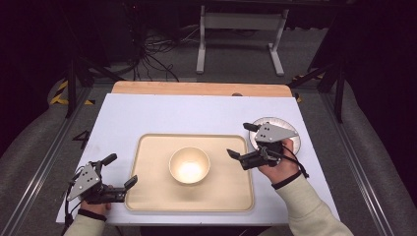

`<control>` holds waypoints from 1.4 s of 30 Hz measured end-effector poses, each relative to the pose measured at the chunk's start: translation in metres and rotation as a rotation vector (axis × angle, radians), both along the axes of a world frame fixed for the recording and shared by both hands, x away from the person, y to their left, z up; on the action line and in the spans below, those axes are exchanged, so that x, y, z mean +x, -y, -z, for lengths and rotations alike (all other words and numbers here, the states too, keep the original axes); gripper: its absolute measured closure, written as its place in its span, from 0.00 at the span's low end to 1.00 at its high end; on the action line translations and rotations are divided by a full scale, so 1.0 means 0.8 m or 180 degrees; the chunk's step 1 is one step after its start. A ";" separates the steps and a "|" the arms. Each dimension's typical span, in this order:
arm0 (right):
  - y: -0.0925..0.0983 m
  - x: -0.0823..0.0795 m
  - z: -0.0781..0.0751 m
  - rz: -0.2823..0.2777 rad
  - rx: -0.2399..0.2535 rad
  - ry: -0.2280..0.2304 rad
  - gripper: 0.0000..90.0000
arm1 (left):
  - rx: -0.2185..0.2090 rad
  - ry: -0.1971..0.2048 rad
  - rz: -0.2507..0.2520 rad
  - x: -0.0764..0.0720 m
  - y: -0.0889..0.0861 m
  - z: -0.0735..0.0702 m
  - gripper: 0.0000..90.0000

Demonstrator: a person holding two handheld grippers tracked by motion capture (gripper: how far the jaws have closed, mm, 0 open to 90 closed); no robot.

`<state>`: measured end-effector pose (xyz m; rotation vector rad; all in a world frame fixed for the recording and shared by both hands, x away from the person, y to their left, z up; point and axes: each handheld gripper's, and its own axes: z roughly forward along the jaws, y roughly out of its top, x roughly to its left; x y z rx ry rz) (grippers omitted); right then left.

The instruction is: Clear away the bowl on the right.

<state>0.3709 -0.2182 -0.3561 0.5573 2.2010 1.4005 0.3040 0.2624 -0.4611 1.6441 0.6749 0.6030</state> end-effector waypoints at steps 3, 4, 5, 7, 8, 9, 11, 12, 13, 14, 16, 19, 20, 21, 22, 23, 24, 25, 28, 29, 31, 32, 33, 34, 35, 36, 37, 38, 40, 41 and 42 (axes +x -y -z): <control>0.018 -0.006 0.006 0.0044 0.0152 0.0076 0.04 | 0.0001 0.0002 0.0003 0.000 0.000 0.000 0.00; 0.022 -0.008 0.008 0.0041 0.0191 0.0101 0.04 | 0.0001 0.0003 0.0003 0.000 0.000 0.000 0.00; 0.026 -0.009 0.010 0.0041 0.0215 0.0122 0.04 | -0.0004 0.0008 0.0000 0.000 0.000 0.000 0.00; 0.032 -0.012 0.014 0.0058 0.0258 0.0153 0.04 | 0.0001 0.0001 0.0002 0.000 0.000 0.000 0.00; 0.034 -0.013 0.015 0.0061 0.0269 0.0168 0.04 | 0.0001 0.0001 0.0001 0.000 0.000 0.000 0.00; 0.037 -0.014 0.016 0.0071 0.0282 0.0181 0.04 | -0.0001 -0.0001 0.0001 0.000 0.000 0.000 0.00; 0.041 -0.015 0.019 0.0099 0.0303 0.0211 0.04 | -0.0002 -0.0002 0.0001 0.000 0.000 0.000 0.00; 0.043 -0.016 0.021 0.0107 0.0309 0.0221 0.04 | -0.0002 -0.0002 0.0001 0.000 0.000 0.000 0.00; 0.043 -0.016 0.021 0.0107 0.0309 0.0221 0.04 | -0.0002 -0.0002 0.0001 0.000 0.000 0.000 0.00; 0.045 -0.016 0.023 0.0122 0.0304 0.0208 0.04 | -0.0004 -0.0003 0.0000 0.000 0.000 0.000 0.00; 0.048 -0.016 0.027 0.0153 0.0334 0.0197 0.04 | -0.0003 -0.0002 0.0001 0.000 0.000 0.000 0.00; 0.052 -0.018 0.036 0.0190 0.0386 0.0183 0.04 | -0.0014 -0.0009 -0.0001 0.000 0.000 0.000 0.00; 0.053 -0.019 0.039 0.0196 0.0397 0.0184 0.04 | -0.0015 -0.0008 -0.0001 0.000 0.000 0.000 0.00; 0.054 -0.019 0.042 0.0205 0.0407 0.0193 0.04 | -0.0017 -0.0009 -0.0001 0.000 0.000 0.000 0.00; 0.054 -0.020 0.044 0.0206 0.0409 0.0201 0.04 | -0.0019 -0.0012 -0.0004 0.000 0.000 0.000 0.00; 0.055 -0.021 0.047 0.0201 0.0424 0.0211 0.04 | -0.0014 -0.0011 0.0002 0.000 -0.001 0.000 0.00; 0.056 -0.021 0.049 0.0196 0.0441 0.0223 0.04 | -0.0024 -0.0011 -0.0003 0.000 -0.001 0.000 0.00; 0.057 -0.022 0.052 0.0196 0.0452 0.0239 0.04 | -0.0029 -0.0012 0.0001 0.000 -0.001 0.000 0.00; 0.058 -0.025 0.059 0.0190 0.0501 0.0269 0.04 | -0.0037 -0.0018 0.0005 0.000 -0.001 0.000 0.00; 0.059 -0.026 0.062 0.0190 0.0528 0.0294 0.04 | -0.0040 -0.0014 0.0016 0.000 -0.002 0.000 0.00; 0.061 -0.028 0.070 0.0216 0.0563 0.0331 0.04 | -0.0039 -0.0028 0.0019 0.000 -0.003 0.000 0.00; 0.061 -0.029 0.073 0.0217 0.0573 0.0330 0.04 | -0.0047 -0.0038 0.0019 0.000 -0.003 0.000 0.00; 0.062 -0.029 0.077 0.0221 0.0585 0.0321 0.04 | -0.0072 -0.0041 0.0010 0.000 -0.003 0.000 0.00; 0.062 -0.029 0.077 0.0221 0.0585 0.0321 0.04 | -0.0072 -0.0041 0.0010 0.000 -0.003 0.000 0.00; 0.063 -0.030 0.080 0.0225 0.0594 0.0298 0.04 | -0.0081 -0.0041 0.0012 0.000 -0.003 0.000 0.00; 0.064 -0.030 0.083 0.0241 0.0596 0.0290 0.04 | -0.0084 -0.0040 0.0016 0.000 -0.004 0.000 0.00; 0.064 -0.031 0.086 0.0234 0.0617 0.0280 0.04 | -0.0086 -0.0036 0.0026 0.000 -0.004 0.000 0.00; 0.064 -0.032 0.088 0.0243 0.0623 0.0277 0.04 | -0.0081 -0.0036 0.0030 0.000 -0.004 0.000 0.00; 0.065 -0.033 0.091 0.0250 0.0629 0.0286 0.04 | -0.0090 -0.0043 0.0038 0.000 -0.005 0.000 0.00; 0.066 -0.035 0.094 0.0255 0.0621 0.0252 0.04 | -0.0109 -0.0046 0.0045 0.000 -0.005 0.000 0.00; 0.067 -0.036 0.097 0.0254 0.0619 0.0236 0.04 | -0.0110 -0.0055 0.0053 0.000 -0.005 -0.001 0.00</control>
